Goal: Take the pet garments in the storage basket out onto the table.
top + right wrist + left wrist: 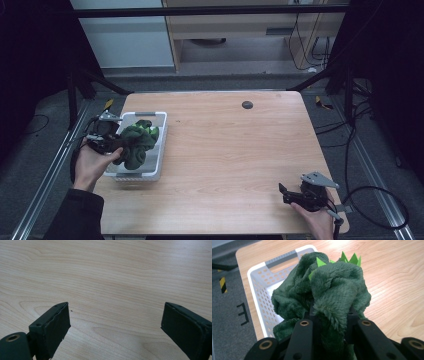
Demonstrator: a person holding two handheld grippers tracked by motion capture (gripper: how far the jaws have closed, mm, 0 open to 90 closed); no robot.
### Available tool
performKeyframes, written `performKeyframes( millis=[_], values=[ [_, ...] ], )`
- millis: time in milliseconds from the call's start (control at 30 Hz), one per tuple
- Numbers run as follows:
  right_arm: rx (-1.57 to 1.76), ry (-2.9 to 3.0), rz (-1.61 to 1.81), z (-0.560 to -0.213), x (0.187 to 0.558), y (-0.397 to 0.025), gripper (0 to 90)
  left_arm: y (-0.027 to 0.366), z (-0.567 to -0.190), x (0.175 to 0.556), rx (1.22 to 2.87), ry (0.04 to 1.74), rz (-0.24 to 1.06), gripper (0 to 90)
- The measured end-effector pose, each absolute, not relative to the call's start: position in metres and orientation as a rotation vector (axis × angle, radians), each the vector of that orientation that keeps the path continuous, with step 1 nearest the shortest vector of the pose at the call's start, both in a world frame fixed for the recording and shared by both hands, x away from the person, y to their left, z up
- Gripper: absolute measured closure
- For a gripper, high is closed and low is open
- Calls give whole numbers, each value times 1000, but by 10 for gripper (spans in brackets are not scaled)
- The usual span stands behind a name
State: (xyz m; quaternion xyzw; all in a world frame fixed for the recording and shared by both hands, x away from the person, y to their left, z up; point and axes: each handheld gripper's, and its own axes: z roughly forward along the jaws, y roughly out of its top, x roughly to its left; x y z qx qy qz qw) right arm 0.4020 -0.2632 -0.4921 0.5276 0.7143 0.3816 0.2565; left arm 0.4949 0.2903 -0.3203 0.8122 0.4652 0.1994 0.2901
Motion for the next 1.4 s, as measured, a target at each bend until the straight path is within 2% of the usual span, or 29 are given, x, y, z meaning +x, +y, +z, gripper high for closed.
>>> performKeyframes(
  millis=[800, 1400],
  values=[
    [1421, 1933, 1033, -492, 402, -264, 85, 249, -289, 467, 2252, 1005, 507, 752],
    [1416, 1916, 1043, -490, 401, -265, 83, 202, -291, 458, 2313, 854, 457, 752]
  ],
)
